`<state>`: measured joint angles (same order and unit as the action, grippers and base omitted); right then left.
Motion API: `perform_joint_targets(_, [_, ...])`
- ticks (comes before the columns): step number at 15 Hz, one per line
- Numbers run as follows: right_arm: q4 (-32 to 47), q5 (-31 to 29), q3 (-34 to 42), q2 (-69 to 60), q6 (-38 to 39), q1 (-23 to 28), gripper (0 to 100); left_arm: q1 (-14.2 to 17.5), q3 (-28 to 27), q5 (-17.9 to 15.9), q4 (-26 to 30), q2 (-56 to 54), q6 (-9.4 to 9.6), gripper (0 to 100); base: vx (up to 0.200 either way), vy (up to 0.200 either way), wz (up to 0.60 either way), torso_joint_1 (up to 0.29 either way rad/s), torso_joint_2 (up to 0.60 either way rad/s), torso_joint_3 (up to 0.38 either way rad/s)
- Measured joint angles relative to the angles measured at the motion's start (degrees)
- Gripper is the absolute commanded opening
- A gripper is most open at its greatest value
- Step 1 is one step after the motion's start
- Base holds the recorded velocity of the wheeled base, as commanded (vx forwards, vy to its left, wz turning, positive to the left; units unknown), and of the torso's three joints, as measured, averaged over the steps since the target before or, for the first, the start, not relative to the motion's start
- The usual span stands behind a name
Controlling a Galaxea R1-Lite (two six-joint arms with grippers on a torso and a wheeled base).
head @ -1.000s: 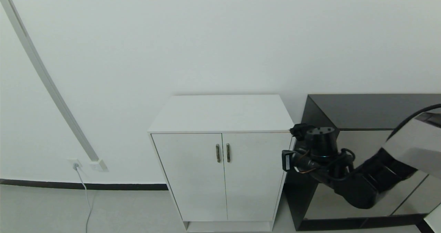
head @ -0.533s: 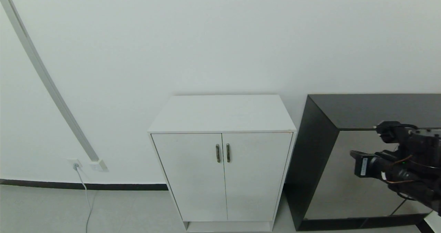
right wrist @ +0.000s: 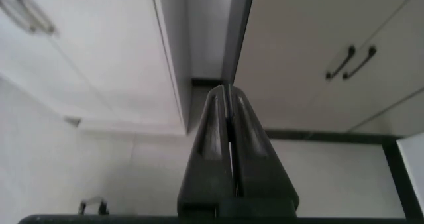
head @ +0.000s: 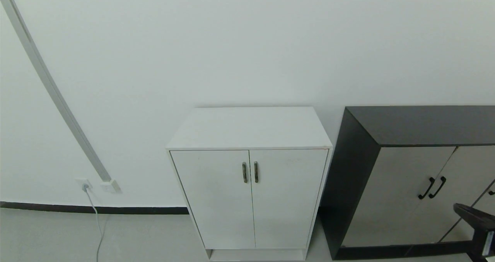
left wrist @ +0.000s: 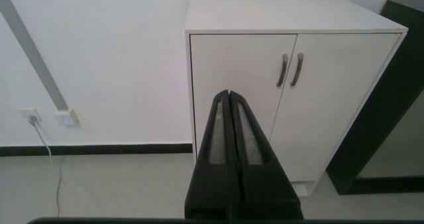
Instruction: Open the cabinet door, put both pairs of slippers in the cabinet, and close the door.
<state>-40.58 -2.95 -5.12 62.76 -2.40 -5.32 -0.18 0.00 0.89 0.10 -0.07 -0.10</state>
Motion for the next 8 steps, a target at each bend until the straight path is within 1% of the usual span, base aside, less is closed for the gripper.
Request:
perform_joint_targets(2, [10.5,1.3,0.2,-7.8,-0.4,0.1,0,0.0,0.0,0.0,0.0,0.0,0.00,0,0.000,0.000,0.00,0.000,0.00,0.000])
perform_joint_targets(4, [18.9,2.4,-0.1,-14.6,-0.5,0.1,0,0.0,0.0,0.0,0.0,0.0,-0.01,0,0.000,0.000,0.00,0.000,0.00,0.000])
perform_joint_targets(8, [31.0,4.6,0.9,-26.0,-0.5,0.0,0,0.0,0.0,0.0,0.0,0.0,0.00,0,0.000,0.000,0.00,0.000,0.00,0.000])
